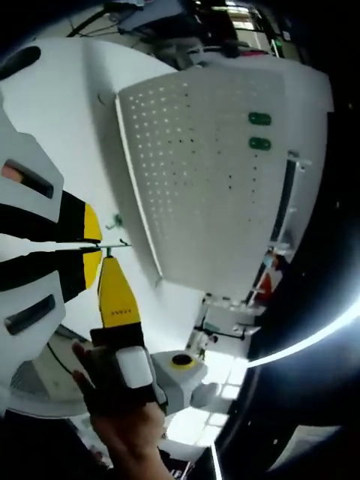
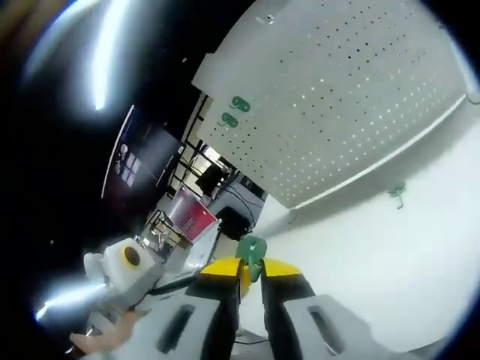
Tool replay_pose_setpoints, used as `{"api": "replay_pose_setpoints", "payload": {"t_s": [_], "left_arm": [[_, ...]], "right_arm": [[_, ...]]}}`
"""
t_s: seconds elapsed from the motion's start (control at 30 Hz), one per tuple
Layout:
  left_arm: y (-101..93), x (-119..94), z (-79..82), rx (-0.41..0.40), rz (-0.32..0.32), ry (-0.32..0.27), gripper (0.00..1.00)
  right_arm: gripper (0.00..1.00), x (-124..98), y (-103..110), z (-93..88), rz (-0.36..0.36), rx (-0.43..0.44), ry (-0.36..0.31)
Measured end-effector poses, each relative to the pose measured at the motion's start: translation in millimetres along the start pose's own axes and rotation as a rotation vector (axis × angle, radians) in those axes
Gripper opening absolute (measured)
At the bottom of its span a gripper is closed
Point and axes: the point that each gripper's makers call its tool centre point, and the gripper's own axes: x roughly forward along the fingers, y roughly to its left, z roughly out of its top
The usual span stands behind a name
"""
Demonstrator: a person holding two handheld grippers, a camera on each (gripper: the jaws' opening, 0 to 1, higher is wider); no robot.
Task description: Insert the hook assembly into the mounting plate slot until the hook locks in place.
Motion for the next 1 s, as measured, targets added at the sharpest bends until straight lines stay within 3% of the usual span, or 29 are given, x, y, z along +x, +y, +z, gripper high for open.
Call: {"api": "replay_pose_setpoints", "payload": {"t_s": [0.53,1.0], "left_arm": [[6.2,-11,3.6,0.025,0.023,-0.029,0.01],[0.7,-12,3.0,0.003,-0.029,-0.039,0.02]], "right_arm": [[0.02,7,11,-2.0,0.023,0.050,-0.038],[0.00,1,18,-2.4,0.017,-0.058,-0.018]]}}
